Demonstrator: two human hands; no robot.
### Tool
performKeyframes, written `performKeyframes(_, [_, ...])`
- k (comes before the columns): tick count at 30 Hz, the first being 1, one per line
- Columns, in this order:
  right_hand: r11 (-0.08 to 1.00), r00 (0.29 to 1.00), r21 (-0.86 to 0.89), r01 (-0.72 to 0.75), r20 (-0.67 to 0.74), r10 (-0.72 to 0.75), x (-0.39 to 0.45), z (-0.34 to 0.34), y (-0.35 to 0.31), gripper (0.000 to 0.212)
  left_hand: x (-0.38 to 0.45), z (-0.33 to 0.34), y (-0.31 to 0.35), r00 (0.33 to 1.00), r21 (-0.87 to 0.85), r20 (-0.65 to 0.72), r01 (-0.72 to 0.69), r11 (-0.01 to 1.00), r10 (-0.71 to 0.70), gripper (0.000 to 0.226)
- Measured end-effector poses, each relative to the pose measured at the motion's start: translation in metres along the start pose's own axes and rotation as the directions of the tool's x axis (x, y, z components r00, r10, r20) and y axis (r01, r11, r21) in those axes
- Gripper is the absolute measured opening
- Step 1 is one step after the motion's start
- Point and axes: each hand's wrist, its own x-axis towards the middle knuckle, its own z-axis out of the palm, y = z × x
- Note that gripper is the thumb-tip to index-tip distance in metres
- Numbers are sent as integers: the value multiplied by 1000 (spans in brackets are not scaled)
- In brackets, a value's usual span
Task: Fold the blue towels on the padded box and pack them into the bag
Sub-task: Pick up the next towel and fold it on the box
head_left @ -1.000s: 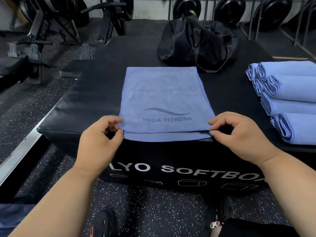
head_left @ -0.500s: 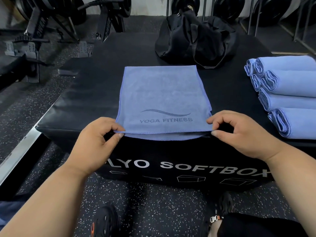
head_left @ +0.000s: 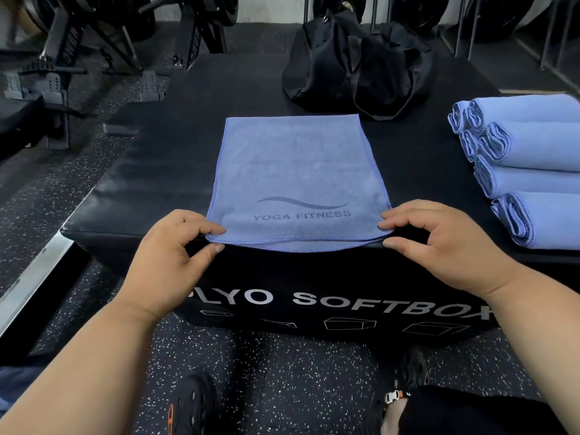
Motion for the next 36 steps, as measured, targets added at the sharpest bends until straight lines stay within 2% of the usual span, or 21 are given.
performKeyframes(5, [999, 999, 1, -36, -15, 36, 4, 3, 2, 19, 4, 0, -1, 997, -43, 31, 67, 997, -66, 32])
performKeyframes(9, [999, 999, -36, -31, -31, 30, 6, 5, 2, 16, 6, 2, 3, 994, -111, 33, 111, 988, -108, 24])
performKeyframes(14, [984, 996, -175, 41, -74, -54, 5, 11, 3, 19, 7, 5, 4, 991, -147, 17, 136, 980, -135, 23])
performKeyframes(17, [983, 989, -171, 60, -121, -81, 6, 14, 4, 21, 8, 9, 6, 994, -98, -10, 109, 989, -110, 25])
performKeyframes(21, [996, 984, -87, 19, -175, -34, 8, 13, -3, 21, 7, 11, 17, 991, -109, -66, 110, 988, -117, 24])
performKeyframes(24, [1000, 951, 23, 16, -311, -8, 6, 5, -17, 18, 9, -1, 30, 981, -119, -155, 102, 988, -120, 20])
performKeyframes(27, [977, 899, 213, 10, -431, 85, 1, -13, -44, 19, 6, -24, 54, 964, -175, -232, 87, 981, -127, 17])
performKeyframes(32, [933, 832, 345, 104, -544, 108, -17, -53, -91, 26, -9, -66, 100, 933, -358, -306, 70, 931, -188, 19])
performKeyframes(36, [908, 817, 385, 165, -570, 93, -36, -80, -123, 31, -27, -103, 122, 924, -396, -338, 31, 918, -177, 21])
